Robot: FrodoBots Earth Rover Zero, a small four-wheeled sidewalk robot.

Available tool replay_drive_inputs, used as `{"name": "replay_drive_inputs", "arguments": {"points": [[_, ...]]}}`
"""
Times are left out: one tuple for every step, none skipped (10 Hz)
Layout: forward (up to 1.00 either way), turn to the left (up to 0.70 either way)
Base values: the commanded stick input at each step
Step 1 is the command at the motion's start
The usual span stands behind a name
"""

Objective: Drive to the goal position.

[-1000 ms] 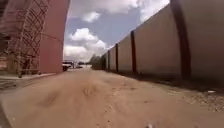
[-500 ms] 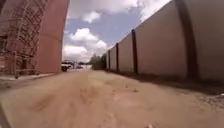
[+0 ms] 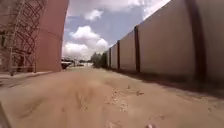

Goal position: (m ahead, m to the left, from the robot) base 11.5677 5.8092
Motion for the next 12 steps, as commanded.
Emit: {"name": "replay_drive_inputs", "arguments": {"points": [[0.6,0.0],[0.6,0.0],[0.6,0.03],[0.6,0.13],[0.6,0.15],[0.6,0.15],[0.6,0.15],[0.6,0.15],[0.6,0.15],[0.6,0.15],[0.6,0.15],[0.6,0.15]]}}
